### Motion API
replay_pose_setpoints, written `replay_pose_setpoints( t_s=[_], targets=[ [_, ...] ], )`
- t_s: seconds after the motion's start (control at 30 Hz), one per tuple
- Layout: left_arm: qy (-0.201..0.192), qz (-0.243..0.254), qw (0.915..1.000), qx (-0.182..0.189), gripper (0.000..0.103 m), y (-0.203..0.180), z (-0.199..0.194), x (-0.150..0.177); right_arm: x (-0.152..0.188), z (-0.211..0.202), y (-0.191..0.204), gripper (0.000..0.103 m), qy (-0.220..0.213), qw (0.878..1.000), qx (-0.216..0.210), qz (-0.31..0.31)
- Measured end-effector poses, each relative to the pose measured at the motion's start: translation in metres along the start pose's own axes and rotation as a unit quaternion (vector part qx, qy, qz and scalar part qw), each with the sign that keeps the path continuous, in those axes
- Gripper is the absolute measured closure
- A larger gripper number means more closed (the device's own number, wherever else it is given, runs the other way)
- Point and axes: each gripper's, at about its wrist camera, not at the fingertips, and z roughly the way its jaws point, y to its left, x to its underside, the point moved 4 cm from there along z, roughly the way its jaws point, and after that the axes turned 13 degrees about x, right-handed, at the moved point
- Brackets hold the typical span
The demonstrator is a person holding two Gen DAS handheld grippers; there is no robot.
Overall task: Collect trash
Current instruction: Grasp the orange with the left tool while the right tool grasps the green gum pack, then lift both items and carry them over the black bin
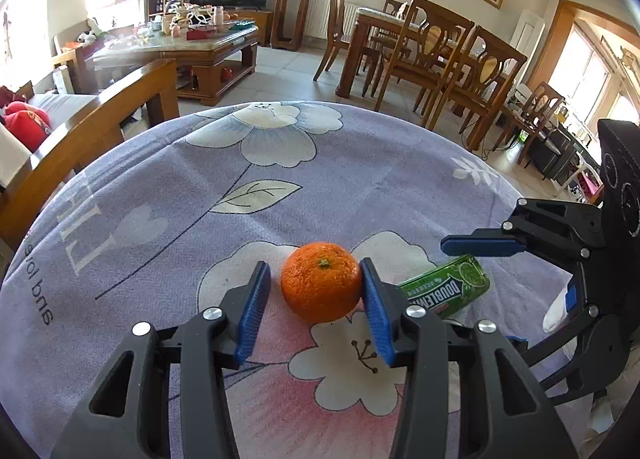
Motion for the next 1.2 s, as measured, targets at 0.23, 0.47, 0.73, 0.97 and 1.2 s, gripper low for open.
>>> replay_pose_setpoints(
  t_s=[0.23,0.47,0.73,0.97,1.2],
  targets=[
    [-0.005,-0.005,1.0000,-0.003,0.065,0.004,-0.002,-0.003,-0.002,-0.003,0.005,0.054,0.013,1.000,-0.008,-0.013],
    [-0.006,-0.008,0.9999,-0.001,0.065,0.005,-0.002,-0.004,-0.013,0.002,0.015,0.046,0.002,0.998,0.005,-0.060],
    [-0.011,-0.017,0.9998,-0.001,0.065,0.010,-0.005,-0.004,-0.020,0.002,0.023,0.072,0.016,0.998,-0.038,-0.052],
    [-0.022,-0.009,0.9997,-0.003,0.065,0.011,-0.010,-0.006,-0.003,-0.012,0.020,0.072,0.030,0.999,-0.029,0.011],
    [-0.036,0.036,0.9987,-0.007,0.065,-0.021,-0.021,-0.003,0.036,-0.065,-0.006,0.072,-0.018,0.988,-0.042,0.145]
  ],
)
